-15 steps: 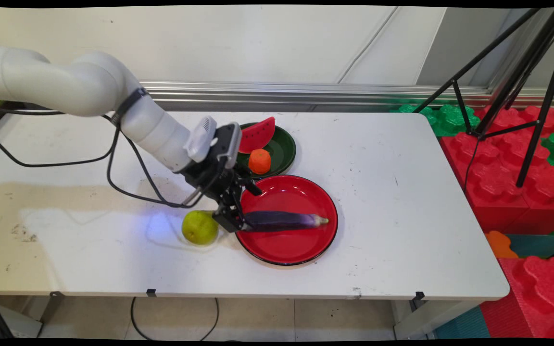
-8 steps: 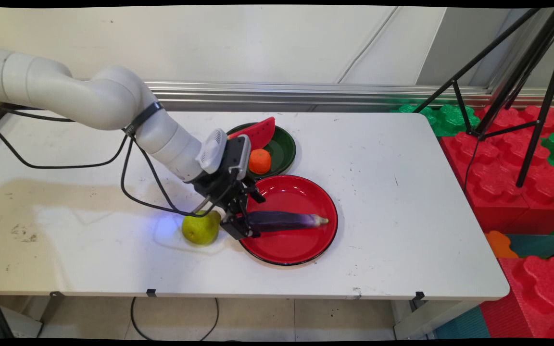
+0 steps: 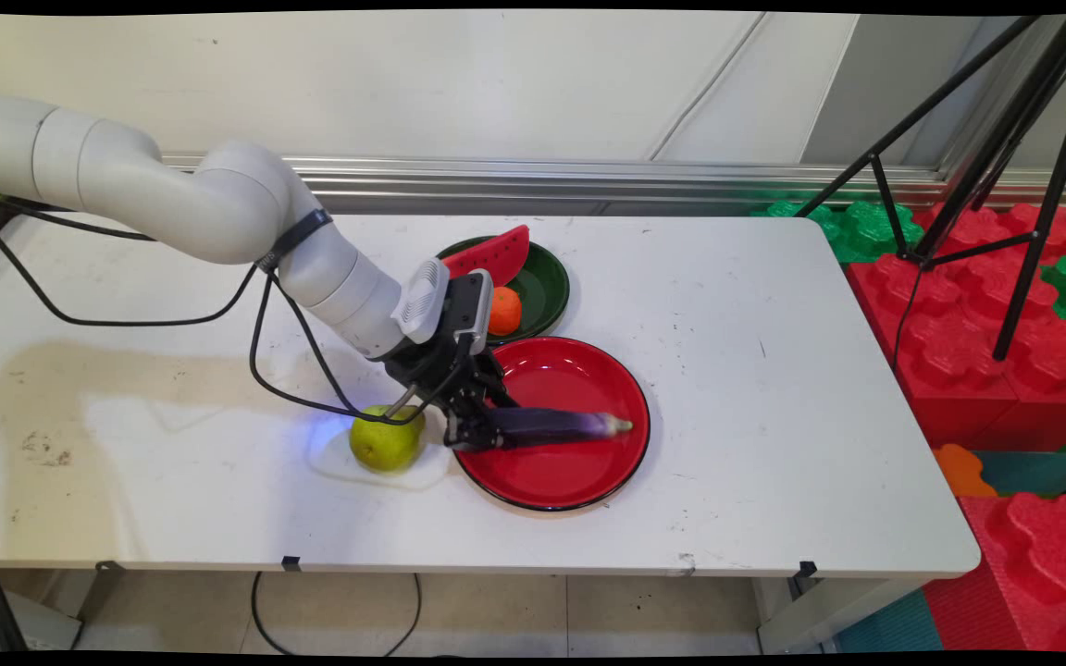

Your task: Place the picked object on the table

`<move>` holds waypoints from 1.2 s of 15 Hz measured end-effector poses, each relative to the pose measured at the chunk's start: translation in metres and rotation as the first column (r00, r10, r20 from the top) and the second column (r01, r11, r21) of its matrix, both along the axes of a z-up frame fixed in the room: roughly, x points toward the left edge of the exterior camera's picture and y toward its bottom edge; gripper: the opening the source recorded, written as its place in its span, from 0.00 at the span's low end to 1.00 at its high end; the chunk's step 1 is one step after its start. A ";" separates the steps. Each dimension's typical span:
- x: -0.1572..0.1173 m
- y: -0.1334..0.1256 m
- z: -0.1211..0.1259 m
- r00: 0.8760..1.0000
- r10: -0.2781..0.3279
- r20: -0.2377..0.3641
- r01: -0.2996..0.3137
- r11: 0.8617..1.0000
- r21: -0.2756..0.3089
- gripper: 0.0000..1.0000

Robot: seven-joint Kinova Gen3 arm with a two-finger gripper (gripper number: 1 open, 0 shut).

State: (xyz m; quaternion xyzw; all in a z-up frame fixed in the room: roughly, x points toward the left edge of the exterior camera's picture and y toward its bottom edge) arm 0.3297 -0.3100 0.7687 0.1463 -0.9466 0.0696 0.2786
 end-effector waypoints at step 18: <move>0.027 0.007 0.053 0.998 0.031 -0.049 -0.033 0.999 -0.033 0.00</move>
